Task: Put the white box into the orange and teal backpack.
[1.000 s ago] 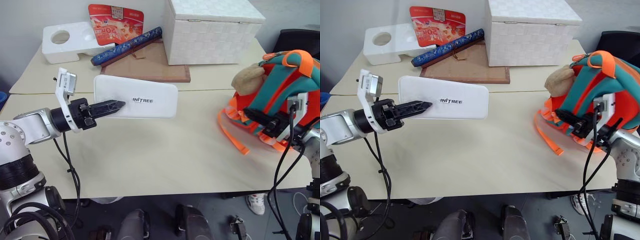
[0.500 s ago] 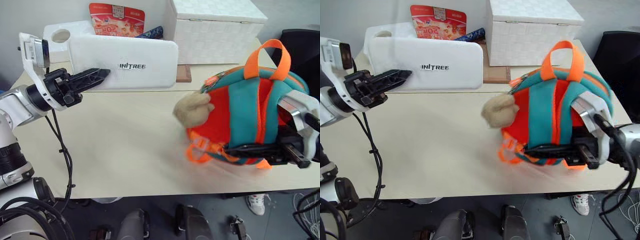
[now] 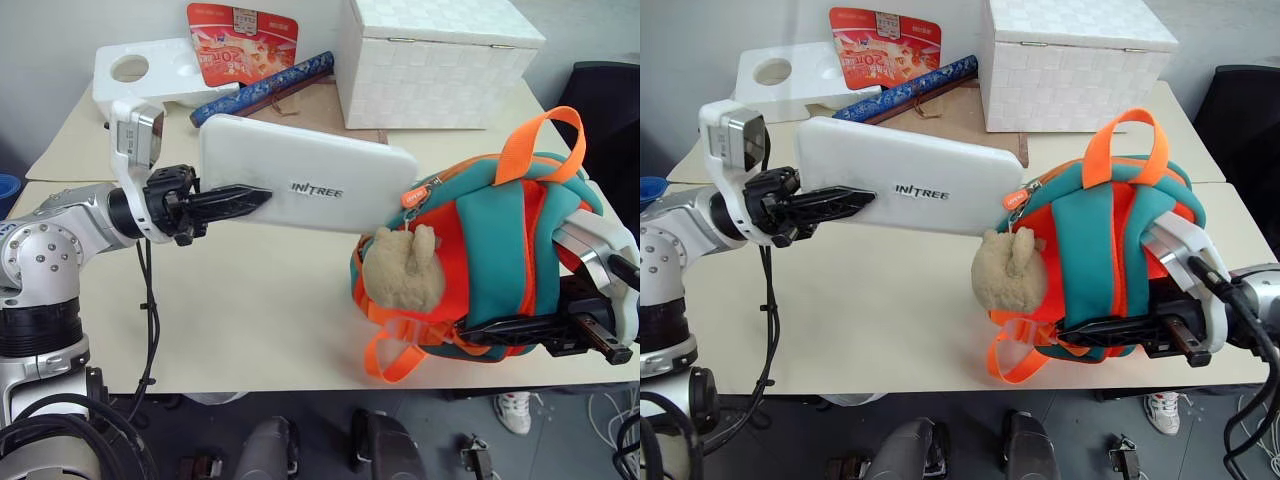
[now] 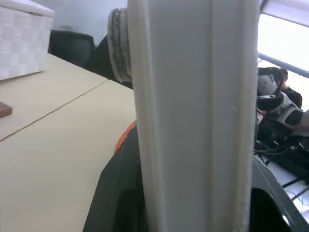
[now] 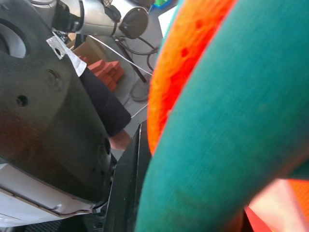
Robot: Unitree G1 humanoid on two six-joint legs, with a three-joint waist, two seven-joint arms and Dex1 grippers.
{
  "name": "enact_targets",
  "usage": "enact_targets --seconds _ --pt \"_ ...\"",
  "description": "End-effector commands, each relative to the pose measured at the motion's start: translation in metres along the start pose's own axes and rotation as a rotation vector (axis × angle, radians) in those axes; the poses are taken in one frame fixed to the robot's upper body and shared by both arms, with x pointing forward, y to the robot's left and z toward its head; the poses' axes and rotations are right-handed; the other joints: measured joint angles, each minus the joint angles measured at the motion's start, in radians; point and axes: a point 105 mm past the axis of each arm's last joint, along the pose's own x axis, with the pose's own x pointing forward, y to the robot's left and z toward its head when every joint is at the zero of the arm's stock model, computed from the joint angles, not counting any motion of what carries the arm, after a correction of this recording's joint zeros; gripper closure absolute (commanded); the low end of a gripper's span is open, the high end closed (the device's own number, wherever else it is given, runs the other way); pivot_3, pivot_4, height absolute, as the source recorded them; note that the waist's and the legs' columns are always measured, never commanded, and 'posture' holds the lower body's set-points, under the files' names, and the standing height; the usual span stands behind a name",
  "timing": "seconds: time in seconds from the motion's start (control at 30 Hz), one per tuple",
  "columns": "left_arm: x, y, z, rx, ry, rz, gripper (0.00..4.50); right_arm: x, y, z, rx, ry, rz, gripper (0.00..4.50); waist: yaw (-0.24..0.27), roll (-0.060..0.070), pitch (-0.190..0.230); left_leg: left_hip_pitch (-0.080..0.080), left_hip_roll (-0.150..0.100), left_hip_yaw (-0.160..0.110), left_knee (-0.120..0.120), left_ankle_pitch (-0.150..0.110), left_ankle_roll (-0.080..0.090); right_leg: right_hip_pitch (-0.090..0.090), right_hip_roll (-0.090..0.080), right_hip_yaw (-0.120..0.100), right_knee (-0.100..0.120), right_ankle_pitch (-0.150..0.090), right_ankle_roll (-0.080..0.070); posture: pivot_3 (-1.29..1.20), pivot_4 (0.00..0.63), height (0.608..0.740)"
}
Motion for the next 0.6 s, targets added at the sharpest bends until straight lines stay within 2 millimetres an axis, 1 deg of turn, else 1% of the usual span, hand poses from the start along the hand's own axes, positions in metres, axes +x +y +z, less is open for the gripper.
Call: enact_targets --seconds 0.03,0.1,0.13,0.17,0.2,0.27,0.37,0.43,0.53,0.6 --pt "0.000 -0.001 -0.009 0.113 0.084 0.005 3.09 -0.001 0.004 0.004 -0.047 -0.001 0.006 4.50 0.001 0.000 0.000 0.001 0.000 0.000 0.000 0.000 0.000 0.000 0.000 0.000 0.000 0.000 0.000 0.00 0.150 0.740" --pt "-0.002 0.003 -0.005 0.129 0.078 0.011 3.09 0.000 0.001 0.003 -0.049 0.000 0.001 4.50 0.006 0.000 0.000 0.001 0.000 0.000 0.000 0.000 0.000 0.000 0.000 0.000 -0.002 0.000 0.000 0.00 0.150 0.740" --pt "-0.003 0.003 0.000 0.133 0.062 0.008 3.09 0.000 0.000 0.003 -0.050 0.001 -0.002 4.50 0.007 0.000 0.000 0.001 0.000 0.000 0.000 0.000 0.000 0.000 0.000 0.000 -0.002 0.000 0.000 0.00 0.150 0.740" --pt "-0.006 0.003 0.013 0.142 0.026 0.005 3.09 0.000 -0.002 0.003 -0.050 0.001 -0.005 4.50 0.008 0.000 0.000 0.001 0.000 0.000 0.000 0.000 0.000 0.000 -0.001 0.000 -0.002 0.000 -0.001 0.00 0.150 0.740" --pt "-0.008 0.002 0.022 0.149 0.002 0.003 3.09 0.000 -0.003 0.003 -0.050 0.001 -0.006 4.50 0.009 -0.001 0.000 0.001 0.000 0.000 0.000 0.001 0.000 0.000 -0.001 0.000 -0.001 0.000 -0.001 0.00 0.150 0.740" --pt "-0.011 0.000 0.035 0.147 -0.037 -0.011 3.09 0.000 -0.004 0.002 -0.050 0.003 -0.008 4.50 0.010 -0.001 0.000 0.000 0.000 -0.001 0.000 0.001 0.001 0.000 -0.001 -0.001 -0.001 0.000 -0.001 0.00 0.150 0.740" --pt "-0.014 -0.009 0.044 0.131 -0.071 -0.057 3.09 0.001 -0.007 0.002 -0.050 0.005 -0.013 4.50 0.008 -0.001 0.000 0.000 0.000 -0.001 0.000 0.001 0.001 0.000 -0.001 -0.001 0.000 0.000 -0.001 0.00 0.150 0.740" --pt "-0.013 -0.012 0.045 0.127 -0.077 -0.071 3.09 0.001 -0.008 0.002 -0.050 0.005 -0.016 4.50 0.006 -0.001 0.000 0.000 0.000 0.000 0.000 0.000 0.002 0.000 -0.001 -0.001 0.000 0.000 -0.001 0.00 0.150 0.740" --pt "-0.006 -0.012 0.029 0.141 -0.023 -0.076 3.09 0.000 -0.009 0.002 -0.048 0.007 -0.018 4.50 0.007 -0.001 0.000 -0.001 0.000 0.000 0.000 0.000 0.002 0.000 -0.001 -0.002 0.000 0.001 -0.001 0.00 0.150 0.740" --pt "-0.001 -0.003 0.016 0.175 0.024 -0.033 3.09 0.001 -0.010 0.003 -0.047 0.007 -0.019 4.50 0.007 -0.001 0.000 -0.001 0.000 0.000 0.000 0.000 0.002 0.000 -0.001 -0.002 0.000 0.001 -0.001 0.00 0.150 0.740"
